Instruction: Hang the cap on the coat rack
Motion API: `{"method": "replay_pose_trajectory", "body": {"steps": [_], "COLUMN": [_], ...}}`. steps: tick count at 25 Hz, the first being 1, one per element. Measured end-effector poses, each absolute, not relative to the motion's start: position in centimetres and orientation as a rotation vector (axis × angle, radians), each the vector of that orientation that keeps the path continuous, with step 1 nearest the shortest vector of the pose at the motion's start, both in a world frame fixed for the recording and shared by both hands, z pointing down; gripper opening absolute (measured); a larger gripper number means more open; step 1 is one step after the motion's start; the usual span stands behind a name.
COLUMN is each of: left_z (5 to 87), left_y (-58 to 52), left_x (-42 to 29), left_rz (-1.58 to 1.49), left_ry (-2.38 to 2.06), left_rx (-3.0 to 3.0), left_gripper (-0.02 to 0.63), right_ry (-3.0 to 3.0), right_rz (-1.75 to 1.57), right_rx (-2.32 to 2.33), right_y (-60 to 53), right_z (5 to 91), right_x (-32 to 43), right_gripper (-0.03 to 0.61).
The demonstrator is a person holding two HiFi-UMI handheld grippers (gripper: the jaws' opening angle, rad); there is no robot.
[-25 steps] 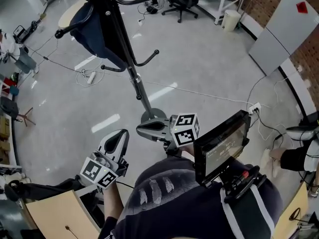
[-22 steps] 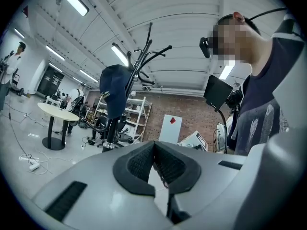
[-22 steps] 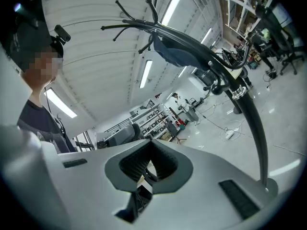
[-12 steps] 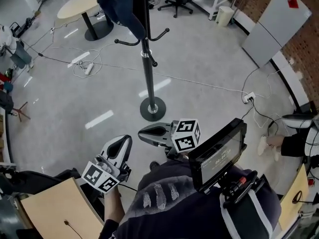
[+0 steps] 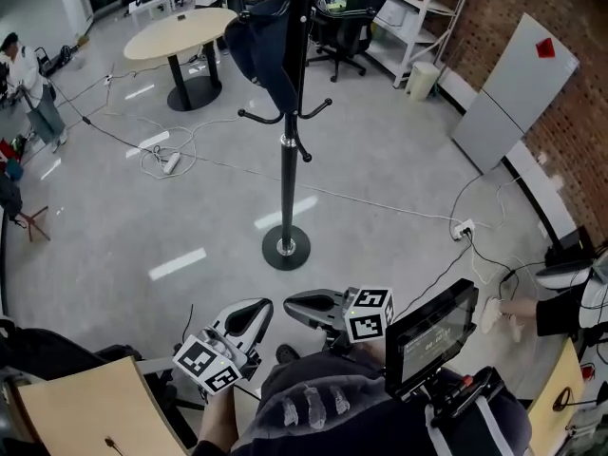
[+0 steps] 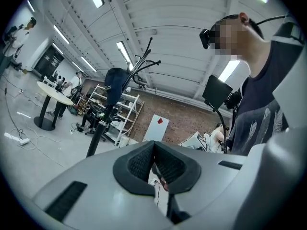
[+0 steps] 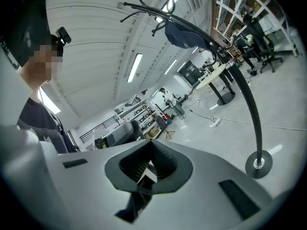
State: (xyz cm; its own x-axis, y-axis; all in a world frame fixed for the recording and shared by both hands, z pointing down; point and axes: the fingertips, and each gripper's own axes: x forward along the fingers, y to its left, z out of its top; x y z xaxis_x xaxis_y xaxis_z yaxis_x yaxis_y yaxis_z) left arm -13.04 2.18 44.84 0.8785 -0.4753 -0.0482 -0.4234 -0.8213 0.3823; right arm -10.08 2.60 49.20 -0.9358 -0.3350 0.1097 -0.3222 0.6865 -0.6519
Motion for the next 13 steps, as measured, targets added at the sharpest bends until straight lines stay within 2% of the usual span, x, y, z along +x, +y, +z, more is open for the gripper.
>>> {"method": "replay_pose_trajectory", "body": {"steps": [4,13], "left_z": [45.0,43.7], "left_y": [1.2,0.3], "left_x": [-11.3,-2.9], "left_rz": [-0.211,-0.168], "left_ry": [-0.640,-0.552], "left_rx": [2.666,2.722], "left_gripper": [0.008,0.008], "right_ry": [2.848,2.738], "right_rz": [-1.122,-1.084], "right_rx": [-0.561,-0.645], "right_y": [3.1,2.4], "right_z": [48.3,47.3], "right_x": [-8.6,0.4], "right_gripper": [0.003,0.003]}}
